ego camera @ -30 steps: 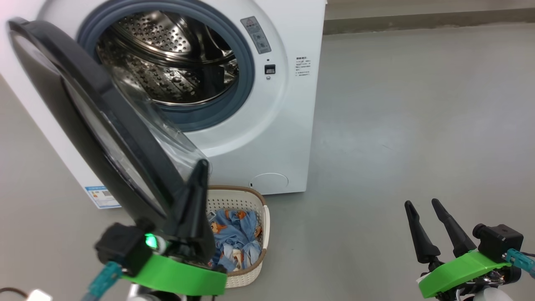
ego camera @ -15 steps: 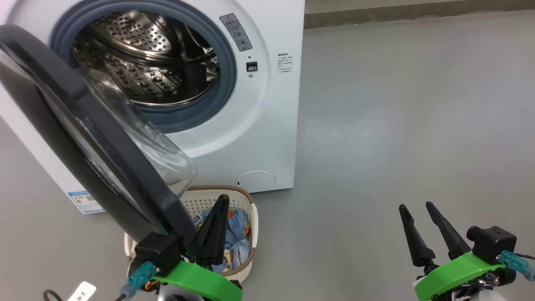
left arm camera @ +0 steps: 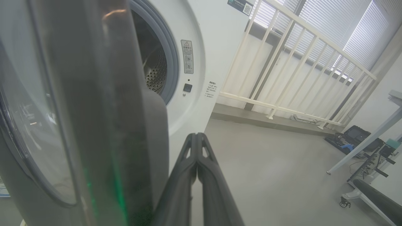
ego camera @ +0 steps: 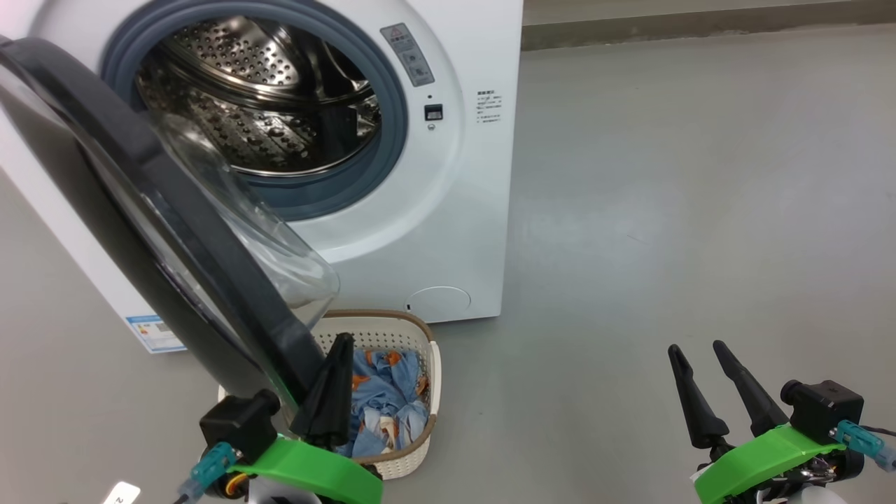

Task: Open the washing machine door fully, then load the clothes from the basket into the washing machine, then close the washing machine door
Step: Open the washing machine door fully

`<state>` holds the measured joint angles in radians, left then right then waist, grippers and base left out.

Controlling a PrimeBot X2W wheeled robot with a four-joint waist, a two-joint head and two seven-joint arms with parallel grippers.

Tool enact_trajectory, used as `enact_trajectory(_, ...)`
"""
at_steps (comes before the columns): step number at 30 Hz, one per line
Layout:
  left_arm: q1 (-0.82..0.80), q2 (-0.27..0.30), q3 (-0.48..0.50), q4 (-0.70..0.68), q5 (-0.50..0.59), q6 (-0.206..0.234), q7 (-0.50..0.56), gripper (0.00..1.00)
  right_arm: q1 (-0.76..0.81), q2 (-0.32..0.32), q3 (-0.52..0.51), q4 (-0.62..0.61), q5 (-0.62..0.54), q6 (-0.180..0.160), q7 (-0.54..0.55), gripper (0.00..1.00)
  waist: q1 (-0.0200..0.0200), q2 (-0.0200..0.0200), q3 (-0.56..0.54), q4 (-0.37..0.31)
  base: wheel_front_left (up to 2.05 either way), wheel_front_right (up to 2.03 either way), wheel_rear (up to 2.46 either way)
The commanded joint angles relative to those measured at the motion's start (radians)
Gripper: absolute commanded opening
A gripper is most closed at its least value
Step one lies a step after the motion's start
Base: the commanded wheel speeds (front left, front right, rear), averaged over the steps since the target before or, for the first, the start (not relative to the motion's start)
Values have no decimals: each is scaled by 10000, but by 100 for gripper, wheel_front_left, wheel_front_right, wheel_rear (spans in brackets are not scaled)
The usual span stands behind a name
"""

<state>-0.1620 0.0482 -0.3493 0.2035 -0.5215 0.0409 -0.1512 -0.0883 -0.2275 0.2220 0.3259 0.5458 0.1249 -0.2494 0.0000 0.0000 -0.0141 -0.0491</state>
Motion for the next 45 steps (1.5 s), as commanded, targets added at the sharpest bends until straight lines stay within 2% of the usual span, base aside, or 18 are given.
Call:
enact_trajectory(1,-469,122,432,-142,-112,81,-115,0,-217,-132,189,-182,45,58,-124,100,0,0,-22,103,0,0,0)
enact_trajectory(11,-279,444,660,-222,-196,204,-109,0,-161,-55,133,-129,76,58,-124,100,0,0,-89,566,0,0,0)
enact_trajectory(27,365,1091,911,-1032,-218,580,284,0,-109,185,30,-110,87,58,-124,100,0,0,-171,1719,0,0,0)
enact_trajectory(45,600,1744,1717,-1644,-458,1282,776,0,-52,400,-115,-132,69,58,-124,100,0,0,-103,2861,0,0,0)
